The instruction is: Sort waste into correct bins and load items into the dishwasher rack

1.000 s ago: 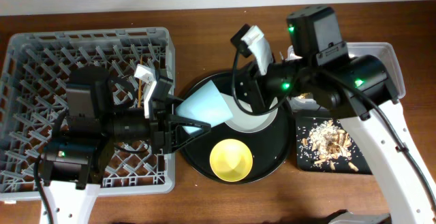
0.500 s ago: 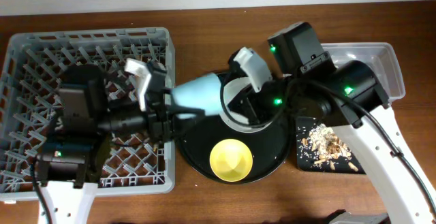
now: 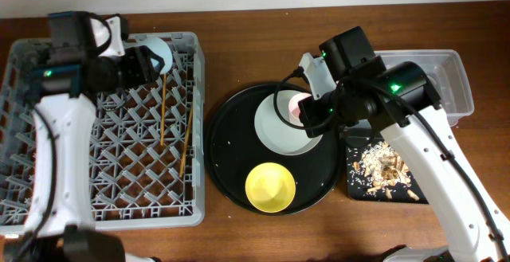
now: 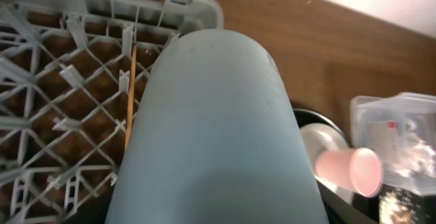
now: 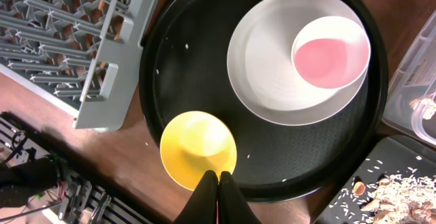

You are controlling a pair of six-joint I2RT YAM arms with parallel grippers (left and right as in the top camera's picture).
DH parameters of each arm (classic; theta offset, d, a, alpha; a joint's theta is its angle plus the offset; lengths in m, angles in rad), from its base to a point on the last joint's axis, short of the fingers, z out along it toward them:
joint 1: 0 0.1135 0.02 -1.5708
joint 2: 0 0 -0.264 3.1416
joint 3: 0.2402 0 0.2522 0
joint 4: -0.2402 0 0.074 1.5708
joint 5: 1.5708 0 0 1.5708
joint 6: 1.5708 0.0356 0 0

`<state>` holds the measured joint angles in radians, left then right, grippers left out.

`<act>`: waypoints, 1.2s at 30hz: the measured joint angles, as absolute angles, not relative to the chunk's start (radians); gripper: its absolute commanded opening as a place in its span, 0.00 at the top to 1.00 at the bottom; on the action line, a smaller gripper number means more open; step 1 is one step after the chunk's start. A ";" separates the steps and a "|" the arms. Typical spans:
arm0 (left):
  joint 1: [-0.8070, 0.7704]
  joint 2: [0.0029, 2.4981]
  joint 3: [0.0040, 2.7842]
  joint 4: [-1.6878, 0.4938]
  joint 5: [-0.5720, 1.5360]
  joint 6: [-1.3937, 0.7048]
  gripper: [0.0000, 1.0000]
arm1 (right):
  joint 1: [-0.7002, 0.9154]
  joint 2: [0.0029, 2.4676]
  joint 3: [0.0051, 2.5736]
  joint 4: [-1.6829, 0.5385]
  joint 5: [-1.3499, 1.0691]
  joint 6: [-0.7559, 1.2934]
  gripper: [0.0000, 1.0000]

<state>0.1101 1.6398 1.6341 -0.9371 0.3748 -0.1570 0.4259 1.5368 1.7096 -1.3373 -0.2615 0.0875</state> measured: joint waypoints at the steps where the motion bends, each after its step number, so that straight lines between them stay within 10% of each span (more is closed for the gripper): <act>1: 0.092 1.691 1.634 -0.917 0.360 -0.157 0.97 | 0.426 1.537 1.710 -1.336 -0.262 0.087 0.94; 10: -0.016 1.900 1.634 -0.841 0.120 -0.157 0.96 | 0.426 1.537 1.710 -1.335 -0.262 0.090 0.94; 21: -0.016 1.972 1.665 -0.821 0.089 -0.150 0.01 | 0.426 1.537 1.710 -1.335 -0.258 0.085 0.73; 26: -0.015 1.798 1.704 -0.885 0.091 -0.150 0.16 | 0.426 1.537 1.709 -1.324 -0.254 0.083 0.61; 28: -0.014 1.653 1.728 -1.038 0.149 -0.150 0.01 | 0.426 1.543 1.708 -1.274 -0.213 0.081 0.62; 36: -0.014 1.571 1.736 -1.391 0.233 -0.123 0.01 | 0.426 1.845 1.700 -1.139 -0.090 0.063 0.70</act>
<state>-0.0139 1.5707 1.7355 -1.3914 0.2333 -0.1230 0.4259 1.8450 1.6997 -1.1389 -0.0902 0.0628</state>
